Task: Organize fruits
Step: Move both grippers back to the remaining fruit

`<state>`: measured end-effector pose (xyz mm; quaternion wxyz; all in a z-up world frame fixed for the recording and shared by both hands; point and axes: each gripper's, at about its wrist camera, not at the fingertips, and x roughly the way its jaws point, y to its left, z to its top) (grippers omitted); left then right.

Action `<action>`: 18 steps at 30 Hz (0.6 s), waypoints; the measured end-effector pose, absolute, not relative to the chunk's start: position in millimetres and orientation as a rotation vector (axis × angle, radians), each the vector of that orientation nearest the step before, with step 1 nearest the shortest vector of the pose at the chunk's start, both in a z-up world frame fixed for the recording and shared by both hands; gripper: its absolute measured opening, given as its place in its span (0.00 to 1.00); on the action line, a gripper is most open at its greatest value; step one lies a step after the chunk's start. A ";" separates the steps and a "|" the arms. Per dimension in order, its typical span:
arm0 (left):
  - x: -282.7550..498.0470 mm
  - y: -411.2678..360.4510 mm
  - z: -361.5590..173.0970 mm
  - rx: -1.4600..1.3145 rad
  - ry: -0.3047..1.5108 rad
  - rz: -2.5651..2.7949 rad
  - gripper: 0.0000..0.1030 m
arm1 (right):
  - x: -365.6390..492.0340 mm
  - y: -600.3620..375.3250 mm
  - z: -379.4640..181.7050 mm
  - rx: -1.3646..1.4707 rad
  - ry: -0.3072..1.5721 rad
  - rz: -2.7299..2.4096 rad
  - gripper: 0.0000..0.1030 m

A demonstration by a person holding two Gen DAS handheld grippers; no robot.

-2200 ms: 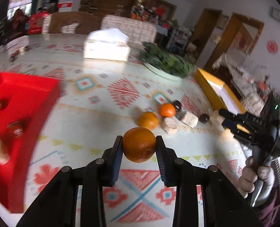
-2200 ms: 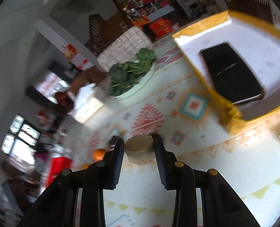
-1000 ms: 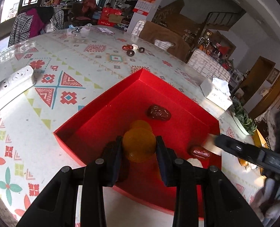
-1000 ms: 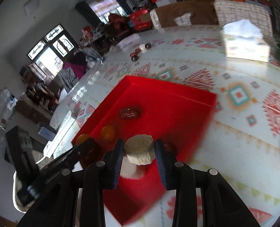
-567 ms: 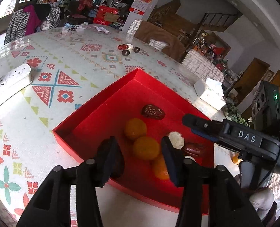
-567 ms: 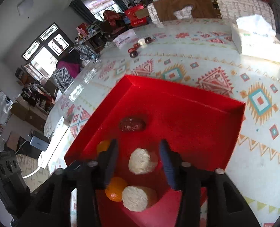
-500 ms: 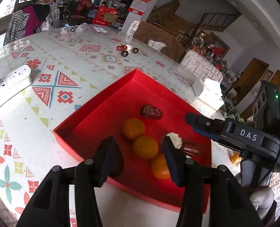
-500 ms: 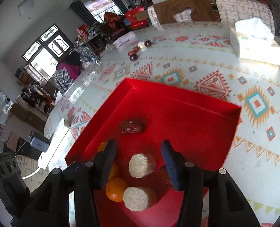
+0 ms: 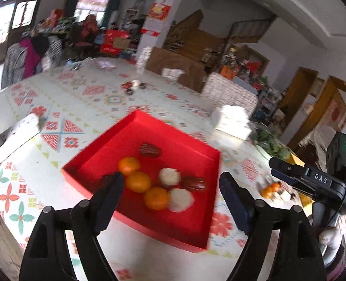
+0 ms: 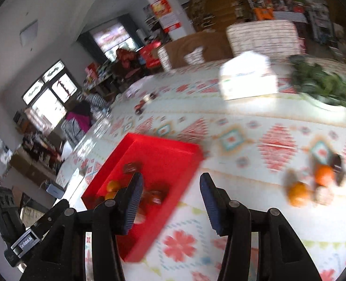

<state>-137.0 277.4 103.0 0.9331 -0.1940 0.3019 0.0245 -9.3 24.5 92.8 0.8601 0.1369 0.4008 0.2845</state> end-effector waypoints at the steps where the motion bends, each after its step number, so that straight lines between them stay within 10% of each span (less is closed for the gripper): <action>1: -138.1 269.8 105.5 -0.388 0.616 0.039 0.80 | -12.8 7.3 94.9 0.306 0.832 0.581 0.53; 18: -115.9 129.2 94.1 -0.267 0.749 -0.168 0.80 | -33.9 -232.5 128.9 0.386 0.704 0.215 0.57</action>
